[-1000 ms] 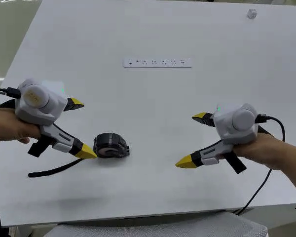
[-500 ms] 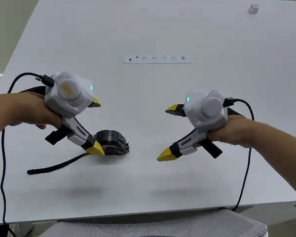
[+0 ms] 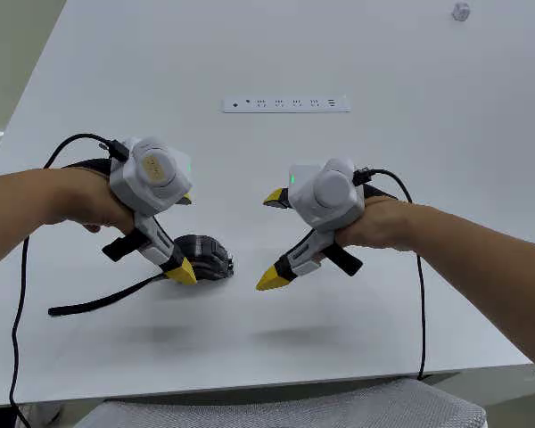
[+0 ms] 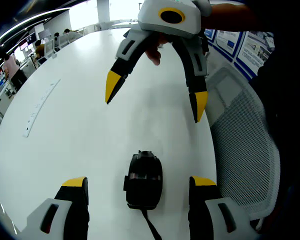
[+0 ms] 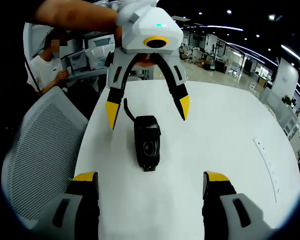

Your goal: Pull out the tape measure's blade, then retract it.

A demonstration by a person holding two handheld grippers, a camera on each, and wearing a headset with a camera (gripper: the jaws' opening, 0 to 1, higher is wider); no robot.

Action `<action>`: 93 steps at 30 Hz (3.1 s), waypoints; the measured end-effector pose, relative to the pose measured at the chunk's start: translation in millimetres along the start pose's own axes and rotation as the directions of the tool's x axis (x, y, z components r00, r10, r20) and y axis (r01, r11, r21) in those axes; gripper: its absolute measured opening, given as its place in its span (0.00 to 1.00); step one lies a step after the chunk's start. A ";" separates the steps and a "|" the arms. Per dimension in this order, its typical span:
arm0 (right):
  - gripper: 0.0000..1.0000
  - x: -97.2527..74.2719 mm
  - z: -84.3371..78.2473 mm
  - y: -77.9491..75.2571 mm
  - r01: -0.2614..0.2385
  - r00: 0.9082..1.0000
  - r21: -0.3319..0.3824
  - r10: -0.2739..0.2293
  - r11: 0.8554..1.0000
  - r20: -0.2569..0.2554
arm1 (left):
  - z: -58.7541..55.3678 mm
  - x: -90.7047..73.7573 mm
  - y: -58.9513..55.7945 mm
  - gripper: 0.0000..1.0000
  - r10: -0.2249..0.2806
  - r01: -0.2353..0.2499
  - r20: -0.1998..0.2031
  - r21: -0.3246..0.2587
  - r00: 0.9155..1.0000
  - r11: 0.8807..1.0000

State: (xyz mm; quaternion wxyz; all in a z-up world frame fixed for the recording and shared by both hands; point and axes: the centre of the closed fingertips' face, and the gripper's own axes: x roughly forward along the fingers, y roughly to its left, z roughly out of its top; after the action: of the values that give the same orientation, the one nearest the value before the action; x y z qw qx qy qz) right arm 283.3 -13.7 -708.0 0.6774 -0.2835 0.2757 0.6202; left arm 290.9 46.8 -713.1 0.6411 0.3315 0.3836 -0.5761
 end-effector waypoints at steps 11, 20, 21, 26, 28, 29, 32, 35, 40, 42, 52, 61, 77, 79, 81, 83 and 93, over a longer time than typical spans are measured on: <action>0.68 32.5 -5.2 0.0 -0.062 0.996 -0.012 0.062 0.998 -0.060 | -6.4 20.1 -3.0 0.63 -0.017 0.018 -0.030 0.033 0.999 0.999; 0.53 52.7 -11.2 3.7 -0.096 0.992 0.015 0.097 0.995 -0.085 | -13.3 34.4 -7.9 0.49 -0.019 0.022 -0.042 0.051 0.999 0.998; 0.52 53.8 -11.9 4.1 -0.101 0.991 0.029 0.104 0.994 -0.086 | -14.3 35.5 -5.5 0.51 -0.003 0.005 -0.041 0.066 0.999 0.998; 0.48 57.7 -16.8 5.4 -0.113 0.988 0.031 0.115 0.993 -0.107 | -18.3 37.2 -1.5 0.50 0.016 -0.013 -0.032 0.064 0.999 0.998; 0.45 59.8 -20.5 6.8 -0.120 0.985 0.013 0.121 0.993 -0.126 | -21.6 38.5 -2.2 0.42 0.011 -0.008 -0.040 0.076 0.999 0.997; 0.43 61.3 -23.0 7.5 -0.126 0.983 -0.011 0.123 0.992 -0.136 | -33.2 37.1 -7.5 0.38 -0.014 0.023 -0.094 0.097 0.996 0.995; 0.40 64.3 -26.0 8.7 -0.132 0.980 -0.024 0.127 0.991 -0.155 | -28.2 37.6 -3.6 0.36 0.009 -0.004 -0.047 0.105 0.999 0.994; 0.38 66.3 -25.2 8.5 -0.131 0.979 -0.029 0.125 0.991 -0.163 | -27.2 38.2 -3.0 0.36 0.010 -0.006 -0.039 0.100 0.999 0.995; 0.27 71.4 -21.9 8.4 -0.127 0.980 -0.032 0.121 0.991 -0.160 | -26.3 38.4 -2.2 0.36 0.005 -0.001 -0.042 0.096 0.999 0.995; 0.25 73.4 -22.3 8.2 -0.125 0.978 -0.026 0.118 0.992 -0.175 | -26.0 38.7 -1.7 0.36 0.003 0.001 -0.041 0.092 0.999 0.996; 0.15 76.8 -25.8 2.7 -0.109 0.967 -0.009 0.104 0.994 -0.233 | -25.2 40.2 -1.1 0.36 -0.001 0.005 -0.037 0.088 0.999 0.996; 0.12 74.1 -29.1 2.5 -0.102 0.956 0.008 0.100 0.995 -0.276 | -25.7 40.5 -1.9 0.35 0.007 -0.005 -0.032 0.078 0.999 0.997; 0.13 61.0 -41.6 -0.4 -0.106 0.949 -0.007 0.100 0.994 -0.299 | -25.2 41.7 -0.4 0.35 0.011 -0.010 -0.027 0.059 1.000 0.998; 0.14 62.1 -43.0 0.2 -0.106 0.949 -0.012 0.098 0.994 -0.299 | -25.3 41.5 -0.6 0.35 0.009 -0.007 -0.023 0.062 1.000 0.998; 0.15 60.8 -47.6 2.3 -0.089 0.946 0.052 0.101 0.995 -0.307 | -25.6 41.6 -0.4 0.35 0.008 -0.007 -0.022 0.062 1.000 0.998; 0.14 59.6 -44.9 0.7 -0.092 0.951 0.023 0.095 0.995 -0.293 | -26.0 41.6 -0.4 0.35 0.007 -0.006 -0.023 0.066 1.000 0.998; 0.21 75.1 -34.6 6.8 -0.114 0.955 -0.014 0.106 0.993 -0.278 | -26.2 40.8 -0.9 0.35 0.006 -0.004 -0.022 0.060 1.000 0.998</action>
State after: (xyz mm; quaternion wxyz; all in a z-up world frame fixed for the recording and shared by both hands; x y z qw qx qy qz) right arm 281.7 12.9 -786.6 0.5924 -0.3616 0.3738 0.6153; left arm 288.8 49.7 -761.5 0.6281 0.3577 0.3725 -0.5821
